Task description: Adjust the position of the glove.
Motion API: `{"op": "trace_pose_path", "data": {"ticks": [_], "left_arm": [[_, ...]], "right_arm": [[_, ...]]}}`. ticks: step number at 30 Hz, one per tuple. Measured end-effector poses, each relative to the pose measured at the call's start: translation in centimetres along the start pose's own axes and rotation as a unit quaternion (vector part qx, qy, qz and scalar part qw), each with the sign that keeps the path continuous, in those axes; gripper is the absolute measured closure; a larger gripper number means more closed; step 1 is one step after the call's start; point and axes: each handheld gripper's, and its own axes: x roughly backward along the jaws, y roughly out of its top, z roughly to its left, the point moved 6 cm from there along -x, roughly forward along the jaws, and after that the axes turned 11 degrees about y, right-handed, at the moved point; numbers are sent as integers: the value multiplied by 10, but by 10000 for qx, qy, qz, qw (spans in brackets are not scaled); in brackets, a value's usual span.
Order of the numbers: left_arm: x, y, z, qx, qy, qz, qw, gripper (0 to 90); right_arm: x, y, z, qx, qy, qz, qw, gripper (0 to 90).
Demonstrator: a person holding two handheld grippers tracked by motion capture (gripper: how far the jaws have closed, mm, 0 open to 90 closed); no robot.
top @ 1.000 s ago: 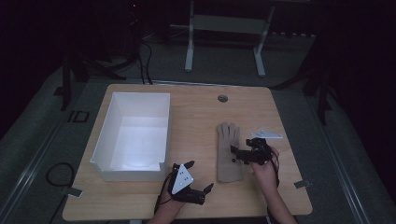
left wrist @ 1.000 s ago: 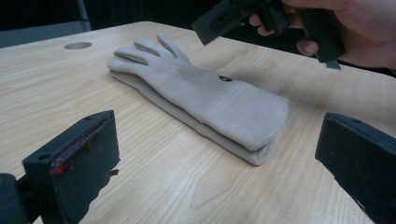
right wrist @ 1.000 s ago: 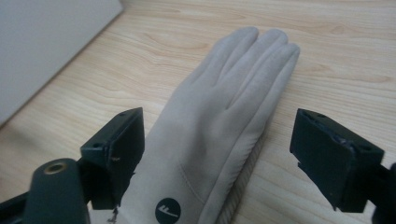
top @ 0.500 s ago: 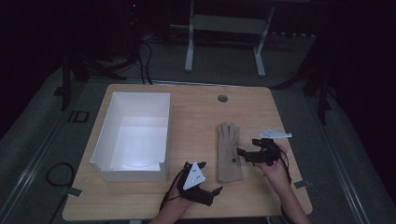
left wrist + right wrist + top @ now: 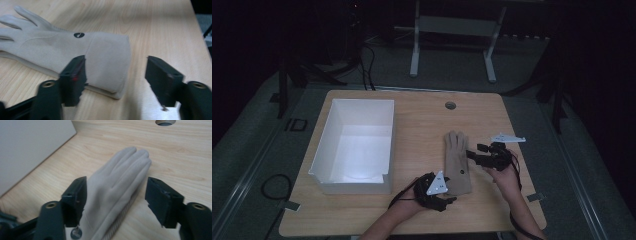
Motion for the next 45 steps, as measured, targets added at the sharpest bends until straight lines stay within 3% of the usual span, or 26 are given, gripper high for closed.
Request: {"op": "trace_pose_path", "data": {"ticks": [2, 7, 11, 13, 15, 16, 22, 24, 25, 26, 29, 33, 34, 40, 42, 45], "left_arm": [[-3, 0, 2, -65, -126, 41, 9999, 411], [-10, 0, 4, -98, -166, 131, 9997, 465], [-17, -1, 5, -91, -240, 246, 9994, 492], [-22, -3, 6, -104, -303, 381, 9988, 493], [-23, -3, 6, -81, -331, 413, 9986, 492], [-24, -4, 7, -93, -340, 435, 9984, 505], [-23, -5, 10, -38, -429, 489, 9979, 517], [-22, -6, 10, -36, -422, 493, 9979, 517], [-22, -6, 10, -29, -430, 486, 9979, 517], [-22, -6, 10, -29, -423, 481, 9979, 516], [-22, -7, 8, -78, -401, 459, 9981, 513], [-22, -8, 7, -142, -380, 419, 9983, 477], [-22, -9, 5, -248, -358, 390, 9983, 477], [-25, -9, 6, -445, -276, 413, 9978, 487], [-26, -9, 6, -425, -187, 444, 9979, 523], [-27, -8, 13, -201, -64, 501, 9985, 687]], "right_arm": [[-6, 5, -3, -45, 32, -30, 10000, 381], [-28, 16, -16, -236, -47, 18, 9997, 378], [-42, 19, -23, -325, -139, 95, 9993, 331], [-55, 14, -30, -487, -221, 275, 9982, 301], [-58, 12, -32, -545, -249, 325, 9977, 301], [-66, 5, -37, -698, -206, 446, 9963, 301], [-77, -5, -42, -908, -17, 595, 9941, 325], [-78, -5, -41, -855, -17, 629, 9943, 360], [-79, -4, -39, -800, 47, 670, 9945, 414], [-81, -5, -36, -753, 199, 720, 9944, 527], [-81, -4, -31, -579, 167, 738, 9955, 593], [-81, -4, -29, -477, 80, 741, 9961, 603], [-81, -4, -29, -441, 47, 739, 9963, 605], [-81, -5, -28, -418, 19, 653, 9970, 607], [-81, -5, -28, -391, -13, 622, 9973, 616], [-81, -5, -28, -433, 11, 615, 9972, 632]]}}
